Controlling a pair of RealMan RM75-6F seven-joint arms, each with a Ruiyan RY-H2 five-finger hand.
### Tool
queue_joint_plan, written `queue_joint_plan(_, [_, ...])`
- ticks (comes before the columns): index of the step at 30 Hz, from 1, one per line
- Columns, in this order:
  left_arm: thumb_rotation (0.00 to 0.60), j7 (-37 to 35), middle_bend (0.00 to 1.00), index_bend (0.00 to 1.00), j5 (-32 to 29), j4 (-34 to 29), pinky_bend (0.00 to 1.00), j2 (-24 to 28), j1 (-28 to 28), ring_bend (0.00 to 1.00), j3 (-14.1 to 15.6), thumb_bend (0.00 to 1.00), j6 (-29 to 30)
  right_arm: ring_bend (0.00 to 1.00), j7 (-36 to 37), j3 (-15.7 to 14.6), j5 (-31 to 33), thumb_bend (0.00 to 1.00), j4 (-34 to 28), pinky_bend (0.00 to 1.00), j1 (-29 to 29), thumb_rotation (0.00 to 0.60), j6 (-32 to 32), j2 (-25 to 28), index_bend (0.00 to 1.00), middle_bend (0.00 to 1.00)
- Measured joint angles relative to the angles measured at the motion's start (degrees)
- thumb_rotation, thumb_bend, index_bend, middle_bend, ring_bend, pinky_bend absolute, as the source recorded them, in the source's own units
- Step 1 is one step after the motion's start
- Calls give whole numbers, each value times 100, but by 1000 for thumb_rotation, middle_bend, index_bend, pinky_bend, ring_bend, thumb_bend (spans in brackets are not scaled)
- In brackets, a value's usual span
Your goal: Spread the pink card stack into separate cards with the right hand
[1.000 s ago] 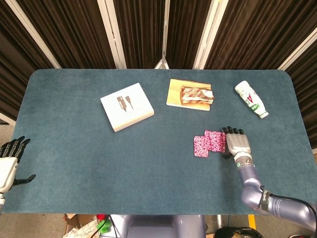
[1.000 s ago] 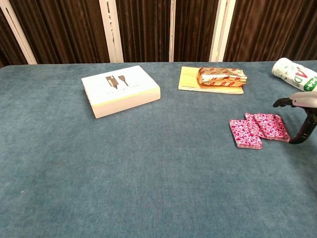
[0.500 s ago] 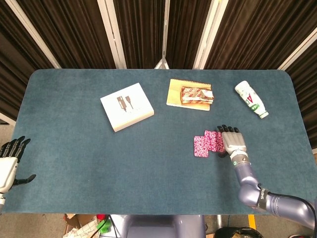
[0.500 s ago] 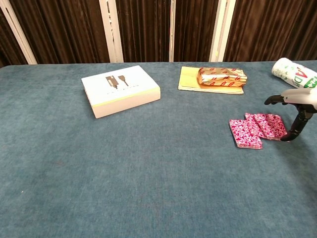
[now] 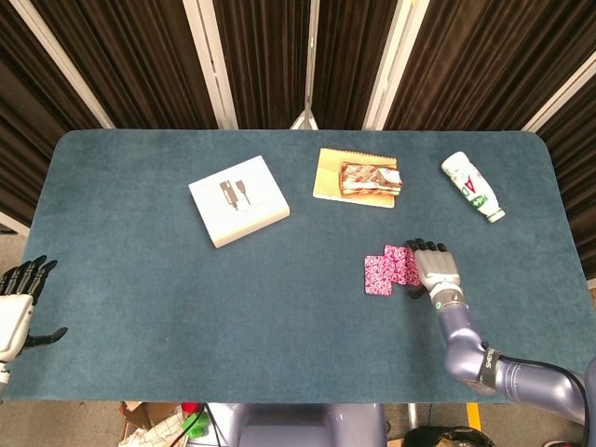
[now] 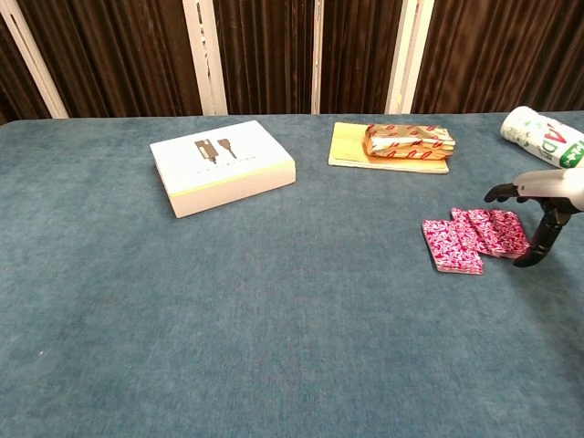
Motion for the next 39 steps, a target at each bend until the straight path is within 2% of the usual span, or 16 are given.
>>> queue_joint_plan(4, [600,12,0,0,-9,-5,0,-3,-6,0,-2,23,-9,0,23,-10,39,239,109,0,17,600,-32,-47,147,0])
queue_joint_plan(10, [600,18,0,0,-29,-15,0,-2,-7,0,-2,23,-19,0,73,-26,61,238,276,0,35,600,-107,-141,241,1])
queue_joint_plan(25, [600,19,0,0,-55,-26,0,6,-14,0,-3,23,-40,0,217,-3,-69,239,428,0,46,600,-89,-234,249,4])
queue_joint_plan(30, [600,18,0,0,-55,-26,0,5,-14,0,-1,23,-40,0,237,-27,-52,240,456,0,32,600,-114,-226,208,4])
queue_joint_plan(32, [600,20,0,0,-56,-29,0,5,-16,0,-2,23,-42,0,243,-32,-48,239,459,0,29,600,-119,-222,250,8])
queue_joint_plan(36, [600,26,0,0,-60,-38,0,6,-18,0,-1,23,-44,0,242,-45,-37,239,472,0,32,600,-128,-222,451,90])
queue_joint_plan(39, [600,25,0,0,-64,-44,0,8,-16,0,0,23,-44,0,273,-37,-82,239,485,0,22,600,-97,-235,495,116])
